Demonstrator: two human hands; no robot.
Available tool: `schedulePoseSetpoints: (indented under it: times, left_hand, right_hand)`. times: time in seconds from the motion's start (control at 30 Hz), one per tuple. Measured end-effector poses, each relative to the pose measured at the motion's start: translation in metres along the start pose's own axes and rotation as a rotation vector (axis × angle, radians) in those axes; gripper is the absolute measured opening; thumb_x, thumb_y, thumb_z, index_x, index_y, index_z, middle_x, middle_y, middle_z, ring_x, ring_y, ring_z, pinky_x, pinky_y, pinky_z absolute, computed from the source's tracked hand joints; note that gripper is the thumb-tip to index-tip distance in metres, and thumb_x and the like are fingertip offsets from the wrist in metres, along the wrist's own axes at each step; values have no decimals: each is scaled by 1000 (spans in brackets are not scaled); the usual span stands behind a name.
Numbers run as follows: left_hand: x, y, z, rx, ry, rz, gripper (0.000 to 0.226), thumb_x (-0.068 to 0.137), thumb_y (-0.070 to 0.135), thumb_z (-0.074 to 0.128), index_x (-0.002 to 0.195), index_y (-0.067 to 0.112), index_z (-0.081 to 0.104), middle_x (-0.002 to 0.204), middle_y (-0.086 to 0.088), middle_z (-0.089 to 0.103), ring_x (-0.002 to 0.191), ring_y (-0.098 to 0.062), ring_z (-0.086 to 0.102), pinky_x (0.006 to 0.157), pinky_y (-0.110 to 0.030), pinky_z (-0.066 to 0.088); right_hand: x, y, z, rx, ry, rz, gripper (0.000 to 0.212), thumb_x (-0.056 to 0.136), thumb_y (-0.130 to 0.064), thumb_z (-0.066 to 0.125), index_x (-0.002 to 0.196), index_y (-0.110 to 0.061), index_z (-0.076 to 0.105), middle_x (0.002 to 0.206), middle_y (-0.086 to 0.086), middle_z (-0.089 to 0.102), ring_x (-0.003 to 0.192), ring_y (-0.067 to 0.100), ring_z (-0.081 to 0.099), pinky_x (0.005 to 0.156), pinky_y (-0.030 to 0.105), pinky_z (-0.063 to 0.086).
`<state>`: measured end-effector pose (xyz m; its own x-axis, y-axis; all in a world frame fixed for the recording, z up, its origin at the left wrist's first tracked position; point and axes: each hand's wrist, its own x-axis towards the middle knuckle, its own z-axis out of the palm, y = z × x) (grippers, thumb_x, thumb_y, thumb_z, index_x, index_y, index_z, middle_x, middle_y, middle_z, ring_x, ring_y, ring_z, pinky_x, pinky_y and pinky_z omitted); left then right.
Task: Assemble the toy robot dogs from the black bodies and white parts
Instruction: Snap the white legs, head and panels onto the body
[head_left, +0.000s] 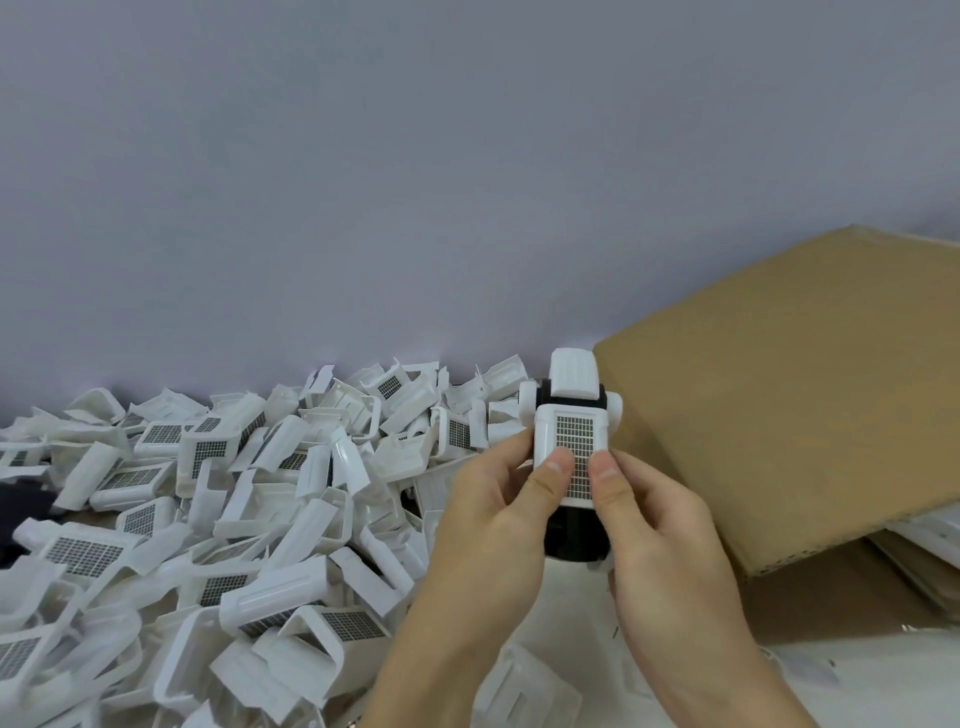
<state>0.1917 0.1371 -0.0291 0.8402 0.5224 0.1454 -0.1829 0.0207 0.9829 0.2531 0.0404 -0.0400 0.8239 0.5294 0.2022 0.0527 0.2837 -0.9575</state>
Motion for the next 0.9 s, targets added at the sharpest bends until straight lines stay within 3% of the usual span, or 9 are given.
schedulePoseSetpoints:
  times: [0.13, 0.23, 0.33, 0.47, 0.53, 0.67, 0.73, 0.8, 0.9]
  left_hand:
    - [0, 3, 4, -38, -3, 1, 27, 105, 14, 50, 115, 14, 74, 101, -10, 78, 95, -24, 75, 71, -26, 59]
    - [1, 2, 6, -126, 58, -29, 25, 102, 16, 52, 108, 12, 77, 96, -18, 76, 90, -32, 74, 73, -37, 60]
    - [1, 2, 10, -180, 153, -62, 23, 99, 18, 56, 104, 17, 78, 96, -12, 78, 90, -28, 74, 74, -37, 60]
    - [3, 2, 9, -285, 283, -68, 25, 92, 11, 67, 117, 13, 65, 102, -8, 79, 93, -26, 76, 67, -32, 61]
    - [4, 2, 8, -374, 336, -67, 38, 84, 10, 74, 119, 7, 60, 106, -12, 77, 96, -27, 76, 71, -34, 61]
    - [4, 4, 9, -420, 397, -139, 57, 63, 26, 83, 110, -1, 65, 97, -16, 78, 96, -34, 76, 93, -53, 58]
    - [3, 8, 7, -367, 390, -165, 47, 68, 38, 81, 98, 2, 75, 94, -15, 79, 90, -31, 77, 83, -45, 63]
    - [3, 14, 4, -275, 410, -154, 33, 86, 42, 71, 80, 12, 81, 88, -11, 79, 77, -23, 78, 59, -29, 61]
    - [2, 16, -6, -11, 672, -46, 43, 96, 39, 64, 60, 18, 74, 64, 6, 73, 55, -11, 66, 60, -29, 51]
  right_hand:
    - [-1, -4, 0, -99, 17, -48, 29, 103, -24, 48, 102, -27, 77, 92, -11, 79, 89, 2, 73, 70, 11, 52]
    - [-2, -6, 5, -91, 14, -63, 29, 101, -31, 50, 94, -35, 78, 90, -11, 78, 86, 1, 73, 66, 10, 51]
    - [-3, -4, 8, -95, 19, -76, 27, 91, -45, 52, 104, -36, 75, 97, -16, 77, 93, -1, 72, 74, 11, 53]
    - [-5, 1, 9, -247, 78, -108, 40, 89, -37, 64, 128, -33, 63, 120, -18, 69, 115, 1, 64, 97, 31, 54]
    - [-8, 2, 9, -343, 59, -169, 41, 90, -33, 68, 131, -35, 60, 125, -20, 64, 120, -2, 59, 100, 21, 49]
    - [-10, 3, 8, -515, -8, -213, 62, 84, -37, 75, 140, -37, 50, 135, -27, 53, 129, -12, 46, 99, 3, 36]
    - [-9, 4, 9, -541, 20, -205, 65, 82, -34, 78, 140, -36, 50, 133, -27, 55, 125, -11, 49, 97, 5, 39]
    - [-8, 5, 9, -477, 99, -186, 61, 79, -39, 73, 138, -33, 57, 126, -25, 63, 119, -8, 56, 95, 10, 45]
    - [-7, 3, 11, -328, 207, -147, 43, 79, -44, 69, 121, -36, 65, 105, -29, 69, 104, -10, 62, 82, 4, 46]
